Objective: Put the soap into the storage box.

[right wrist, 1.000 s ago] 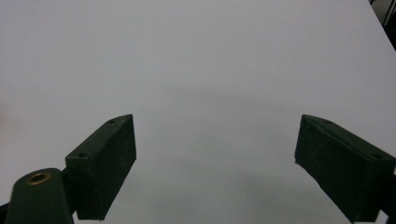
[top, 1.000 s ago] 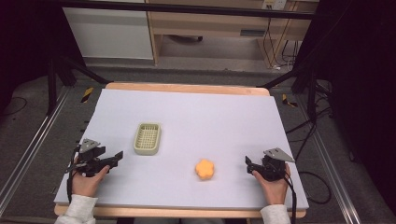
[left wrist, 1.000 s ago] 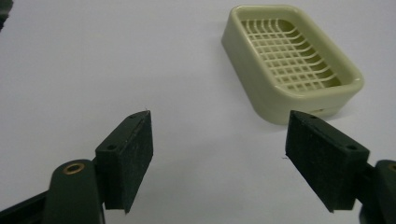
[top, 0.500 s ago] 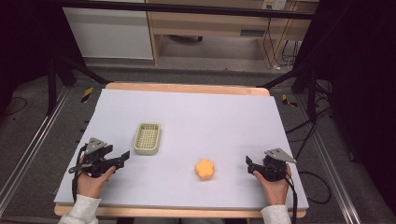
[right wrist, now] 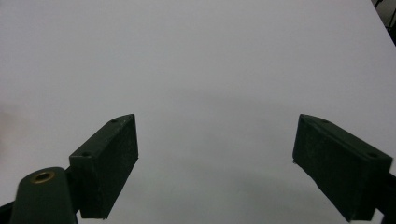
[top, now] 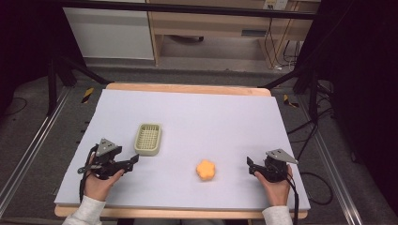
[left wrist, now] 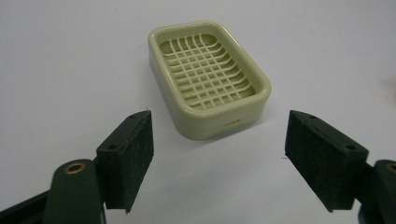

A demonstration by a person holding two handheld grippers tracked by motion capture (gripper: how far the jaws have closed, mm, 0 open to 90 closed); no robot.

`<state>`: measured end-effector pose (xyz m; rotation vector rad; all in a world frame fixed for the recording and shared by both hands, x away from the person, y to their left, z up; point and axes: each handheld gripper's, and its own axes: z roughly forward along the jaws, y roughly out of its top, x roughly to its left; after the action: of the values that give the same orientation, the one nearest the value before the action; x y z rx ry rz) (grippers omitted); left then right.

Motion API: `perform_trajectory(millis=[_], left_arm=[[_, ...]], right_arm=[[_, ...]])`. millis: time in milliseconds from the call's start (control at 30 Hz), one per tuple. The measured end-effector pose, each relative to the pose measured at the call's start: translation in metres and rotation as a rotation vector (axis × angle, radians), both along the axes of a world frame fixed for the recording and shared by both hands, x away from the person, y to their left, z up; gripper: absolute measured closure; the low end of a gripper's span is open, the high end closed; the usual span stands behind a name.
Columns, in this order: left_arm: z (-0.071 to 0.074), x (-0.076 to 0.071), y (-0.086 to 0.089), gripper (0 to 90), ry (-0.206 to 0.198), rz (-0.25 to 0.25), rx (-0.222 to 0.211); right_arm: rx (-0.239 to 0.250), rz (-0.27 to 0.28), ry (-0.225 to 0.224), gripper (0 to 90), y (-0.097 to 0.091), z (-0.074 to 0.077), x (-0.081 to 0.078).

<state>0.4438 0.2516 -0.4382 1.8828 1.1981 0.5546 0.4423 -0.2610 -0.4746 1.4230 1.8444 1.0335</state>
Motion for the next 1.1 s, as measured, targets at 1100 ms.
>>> perform_trajectory(millis=[1100], left_arm=[[0.020,0.004,-0.066,20.4,-0.005,-0.184,0.084]], right_arm=[[-0.002,-0.005,-0.011,13.9,-0.001,0.001,0.000]])
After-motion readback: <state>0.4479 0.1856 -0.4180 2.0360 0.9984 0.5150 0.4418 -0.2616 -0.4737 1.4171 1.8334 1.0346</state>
